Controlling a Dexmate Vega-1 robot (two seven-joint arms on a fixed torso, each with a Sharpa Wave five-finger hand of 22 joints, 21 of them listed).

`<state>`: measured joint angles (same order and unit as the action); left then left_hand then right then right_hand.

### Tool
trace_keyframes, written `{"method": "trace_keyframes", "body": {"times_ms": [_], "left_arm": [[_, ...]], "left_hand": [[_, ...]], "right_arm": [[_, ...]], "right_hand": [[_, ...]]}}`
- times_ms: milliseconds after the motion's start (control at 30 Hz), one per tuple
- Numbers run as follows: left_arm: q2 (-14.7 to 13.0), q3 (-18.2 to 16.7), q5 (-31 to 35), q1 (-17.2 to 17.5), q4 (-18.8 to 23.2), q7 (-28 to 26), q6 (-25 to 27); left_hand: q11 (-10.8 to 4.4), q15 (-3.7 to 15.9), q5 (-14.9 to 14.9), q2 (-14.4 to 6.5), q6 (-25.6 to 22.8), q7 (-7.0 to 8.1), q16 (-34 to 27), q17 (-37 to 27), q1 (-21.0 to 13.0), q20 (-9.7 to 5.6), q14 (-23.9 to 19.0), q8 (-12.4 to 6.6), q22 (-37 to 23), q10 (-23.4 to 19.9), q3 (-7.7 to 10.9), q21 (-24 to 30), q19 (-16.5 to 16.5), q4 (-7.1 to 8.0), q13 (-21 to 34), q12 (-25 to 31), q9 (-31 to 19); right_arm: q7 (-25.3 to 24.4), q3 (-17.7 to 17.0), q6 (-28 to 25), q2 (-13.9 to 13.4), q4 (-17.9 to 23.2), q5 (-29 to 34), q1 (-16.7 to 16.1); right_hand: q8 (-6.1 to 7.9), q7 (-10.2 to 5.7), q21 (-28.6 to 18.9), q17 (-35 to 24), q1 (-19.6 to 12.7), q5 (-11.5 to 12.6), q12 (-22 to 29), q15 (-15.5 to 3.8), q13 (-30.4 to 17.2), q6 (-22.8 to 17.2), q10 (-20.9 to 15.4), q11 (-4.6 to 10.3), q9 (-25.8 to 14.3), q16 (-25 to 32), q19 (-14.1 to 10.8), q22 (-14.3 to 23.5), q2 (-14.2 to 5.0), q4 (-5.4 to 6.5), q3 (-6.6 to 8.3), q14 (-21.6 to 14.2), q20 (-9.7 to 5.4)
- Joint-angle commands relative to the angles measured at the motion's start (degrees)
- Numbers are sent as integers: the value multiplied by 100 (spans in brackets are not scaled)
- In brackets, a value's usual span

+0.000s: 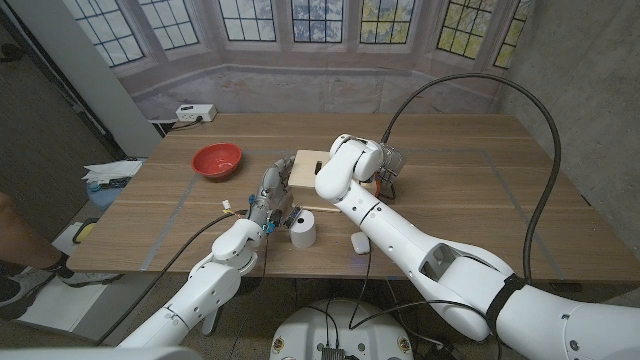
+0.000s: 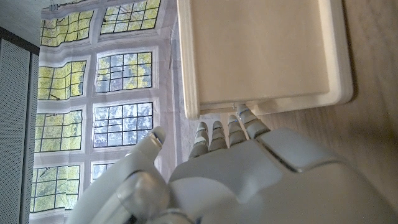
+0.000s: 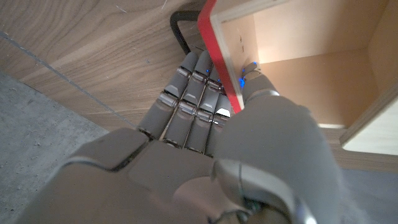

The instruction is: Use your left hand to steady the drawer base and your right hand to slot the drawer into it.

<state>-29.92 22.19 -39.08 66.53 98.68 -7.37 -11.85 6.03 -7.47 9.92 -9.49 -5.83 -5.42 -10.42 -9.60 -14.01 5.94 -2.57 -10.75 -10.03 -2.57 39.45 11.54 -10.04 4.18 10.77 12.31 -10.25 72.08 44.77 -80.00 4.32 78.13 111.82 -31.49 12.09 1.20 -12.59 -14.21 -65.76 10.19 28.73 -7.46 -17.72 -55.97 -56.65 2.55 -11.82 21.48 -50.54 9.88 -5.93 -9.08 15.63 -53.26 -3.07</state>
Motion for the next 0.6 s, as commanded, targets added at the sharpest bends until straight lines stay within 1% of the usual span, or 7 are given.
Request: {"method": "trace_keyframes", "body": {"times_ms": [33,200,600], "left_arm": [[17,39,-44,-55,19,37,94],[41,49,-74,-101,-19,67,118],[113,64,-106,-201,-139,118,131]], "left_hand": [[30,-7,16,-21,-32,7,10,-19,24,-1,-27,-7,-16,-24,44,21,-25,-5,28,7,-21],[26,-8,15,-18,-36,4,11,-20,27,1,-27,-7,-16,-20,48,18,-22,-3,28,3,-21],[42,-20,15,-15,-31,2,14,-21,33,-11,-23,-2,-16,-12,55,15,-20,2,29,-5,-22]], "right_arm": [[-199,-8,1,-32,28,-338,85],[-363,5,1,-19,-9,-554,144],[-555,30,1,-18,-43,-874,259]], "right_hand": [[28,13,-43,-5,-19,33,27,-237,-19,-27,-21,-5,-23,34,-44,9,-82,3,2,-68,-3],[26,14,-41,-9,-17,33,19,-241,-16,-26,-18,7,-23,36,-51,9,-86,5,0,-70,-8],[18,12,-36,-7,-19,36,10,-246,-23,-16,-15,-2,-23,31,-65,9,-89,5,-1,-82,-12]]}}
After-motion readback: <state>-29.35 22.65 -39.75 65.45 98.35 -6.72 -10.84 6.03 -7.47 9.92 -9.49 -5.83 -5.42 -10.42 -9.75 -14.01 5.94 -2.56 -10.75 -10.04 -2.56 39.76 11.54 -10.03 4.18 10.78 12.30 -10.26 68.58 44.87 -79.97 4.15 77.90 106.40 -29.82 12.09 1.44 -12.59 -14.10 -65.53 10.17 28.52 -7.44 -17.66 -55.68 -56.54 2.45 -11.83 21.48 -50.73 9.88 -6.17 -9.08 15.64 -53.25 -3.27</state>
